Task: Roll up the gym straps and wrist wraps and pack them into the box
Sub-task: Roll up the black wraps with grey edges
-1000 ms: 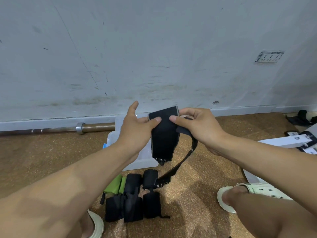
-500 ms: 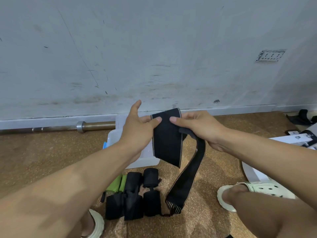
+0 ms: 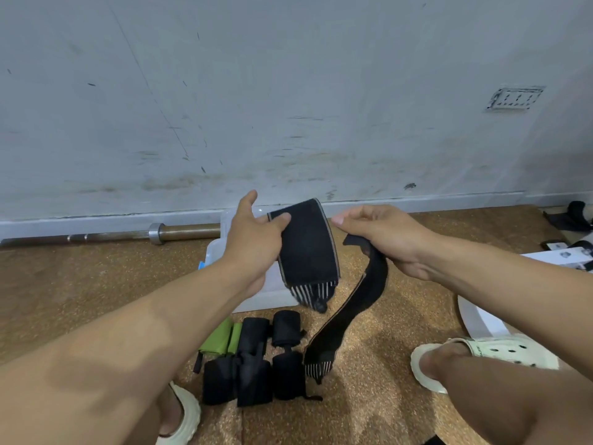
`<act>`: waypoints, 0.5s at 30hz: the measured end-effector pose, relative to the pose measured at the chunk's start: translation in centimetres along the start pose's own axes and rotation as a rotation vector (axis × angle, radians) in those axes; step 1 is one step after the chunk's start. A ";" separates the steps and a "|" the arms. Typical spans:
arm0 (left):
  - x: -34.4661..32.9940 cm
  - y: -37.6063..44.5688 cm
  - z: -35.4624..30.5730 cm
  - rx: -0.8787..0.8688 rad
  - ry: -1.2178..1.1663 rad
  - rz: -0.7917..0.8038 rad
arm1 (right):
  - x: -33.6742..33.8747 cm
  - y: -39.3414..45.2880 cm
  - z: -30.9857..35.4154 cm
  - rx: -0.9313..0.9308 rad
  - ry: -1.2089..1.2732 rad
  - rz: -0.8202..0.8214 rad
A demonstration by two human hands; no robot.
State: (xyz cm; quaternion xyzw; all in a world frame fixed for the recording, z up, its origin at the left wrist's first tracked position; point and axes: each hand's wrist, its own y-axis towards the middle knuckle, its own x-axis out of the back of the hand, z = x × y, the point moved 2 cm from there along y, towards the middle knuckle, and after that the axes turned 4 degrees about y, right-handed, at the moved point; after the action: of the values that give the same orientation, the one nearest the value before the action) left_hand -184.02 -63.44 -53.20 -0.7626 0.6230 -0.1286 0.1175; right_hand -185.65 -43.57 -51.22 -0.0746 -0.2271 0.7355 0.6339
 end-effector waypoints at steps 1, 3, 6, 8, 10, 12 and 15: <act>0.2 0.1 -0.3 0.004 -0.027 0.004 | 0.0 0.1 -0.2 0.010 0.002 0.014; 0.4 0.3 -0.7 0.016 -0.065 0.015 | 0.0 0.4 -0.8 0.036 0.006 0.040; 0.4 0.4 -1.1 0.010 -0.085 0.014 | -0.2 0.2 -0.9 0.067 0.002 0.057; 0.5 0.4 -1.2 0.001 -0.109 0.014 | -0.3 -0.1 -0.4 0.080 0.019 0.094; 0.6 0.5 -1.4 -0.004 -0.128 0.027 | -0.5 -0.2 -0.3 0.069 0.008 0.142; 0.6 0.4 -1.5 -0.006 -0.121 0.044 | -0.8 -0.3 -0.7 0.053 -0.027 0.161; 0.4 0.3 -1.4 0.003 -0.113 0.072 | -1.2 -0.4 -0.8 0.084 0.008 0.065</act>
State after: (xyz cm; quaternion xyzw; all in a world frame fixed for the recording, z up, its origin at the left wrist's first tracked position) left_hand -184.70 -63.92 -51.92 -0.7454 0.6424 -0.0819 0.1581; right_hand -184.79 -44.51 -51.95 -0.0582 -0.1912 0.7644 0.6130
